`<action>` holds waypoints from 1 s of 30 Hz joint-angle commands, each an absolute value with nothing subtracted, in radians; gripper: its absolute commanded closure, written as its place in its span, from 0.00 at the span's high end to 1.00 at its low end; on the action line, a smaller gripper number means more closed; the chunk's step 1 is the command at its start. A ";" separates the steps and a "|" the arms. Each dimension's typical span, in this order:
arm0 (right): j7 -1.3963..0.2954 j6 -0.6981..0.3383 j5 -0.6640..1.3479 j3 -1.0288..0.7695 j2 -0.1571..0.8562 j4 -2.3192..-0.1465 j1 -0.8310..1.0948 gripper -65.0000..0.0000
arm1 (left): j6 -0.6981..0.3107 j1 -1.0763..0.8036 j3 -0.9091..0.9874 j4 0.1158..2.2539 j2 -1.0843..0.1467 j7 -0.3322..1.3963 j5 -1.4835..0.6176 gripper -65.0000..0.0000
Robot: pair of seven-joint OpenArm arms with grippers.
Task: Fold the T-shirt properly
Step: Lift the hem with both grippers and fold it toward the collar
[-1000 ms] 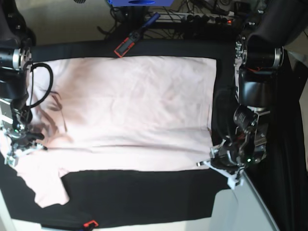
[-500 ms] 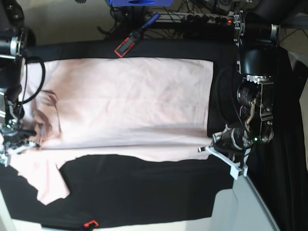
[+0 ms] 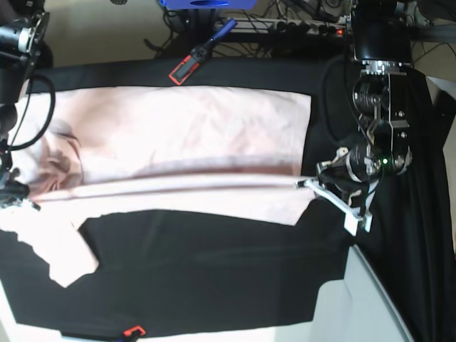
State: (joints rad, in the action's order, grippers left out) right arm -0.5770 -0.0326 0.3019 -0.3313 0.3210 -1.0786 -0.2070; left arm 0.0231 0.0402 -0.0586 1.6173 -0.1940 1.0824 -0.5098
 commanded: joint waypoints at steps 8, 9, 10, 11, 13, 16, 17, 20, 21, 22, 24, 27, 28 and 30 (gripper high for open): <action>-0.717 -0.019 0.297 -0.410 0.328 -1.112 -0.197 0.00 | 0.022 -0.018 -0.054 1.635 -0.206 1.069 -0.507 0.00; -0.740 -0.018 0.297 -0.410 0.326 -1.112 -0.194 0.00 | 0.022 -0.027 -0.054 1.635 -0.206 1.069 -0.507 0.00; -0.759 -0.018 0.297 -0.410 0.326 -1.112 -0.193 0.00 | 0.022 -0.035 -0.054 1.635 -0.206 1.069 -0.503 0.00; -0.771 -0.018 0.297 -0.410 0.323 -1.110 -0.191 0.00 | 0.022 -0.038 -0.058 1.635 -0.206 1.069 -0.483 0.00; -0.779 -0.016 0.297 -0.410 0.317 -1.104 -0.191 0.00 | 0.022 -0.051 -0.058 1.635 -0.200 1.066 -0.410 0.00; -0.783 -0.012 0.294 -0.410 0.308 -1.104 -0.191 0.00 | 0.022 -0.054 -0.064 1.633 -0.182 1.066 -0.286 0.00; -0.785 0.001 0.294 -0.410 0.308 -1.104 -0.189 0.00 | 0.022 -0.054 -0.064 1.633 -0.170 1.066 -0.248 0.00; -0.809 0.071 0.294 -0.435 0.305 -1.104 -0.180 0.00 | 0.022 -0.056 -0.065 1.609 -0.156 1.066 -0.176 0.00; -0.819 0.093 0.294 -0.461 0.300 -1.104 -0.180 0.00 | 0.022 -0.056 -0.065 1.584 -0.154 1.066 -0.165 0.00; -0.825 0.110 0.294 -0.486 0.288 -1.104 -0.180 0.00 | 0.022 -0.054 -0.065 1.563 -0.154 1.064 -0.171 0.00; -0.834 0.133 0.294 -0.533 0.283 -1.104 -0.180 0.01 | 0.022 -0.047 -0.059 1.521 -0.154 1.064 -0.185 0.02; -0.868 0.137 0.294 -0.568 0.283 -1.110 -0.180 0.14 | 0.022 -0.044 -0.054 1.506 -0.156 1.063 -0.205 0.09; -0.877 0.137 0.294 -0.576 0.283 -1.112 -0.182 0.18 | 0.022 -0.042 -0.053 1.506 -0.156 1.063 -0.206 0.13; -0.875 0.133 0.294 -0.590 0.283 -1.113 -0.182 0.24 | 0.022 -0.041 -0.051 1.515 -0.159 1.063 -0.211 0.25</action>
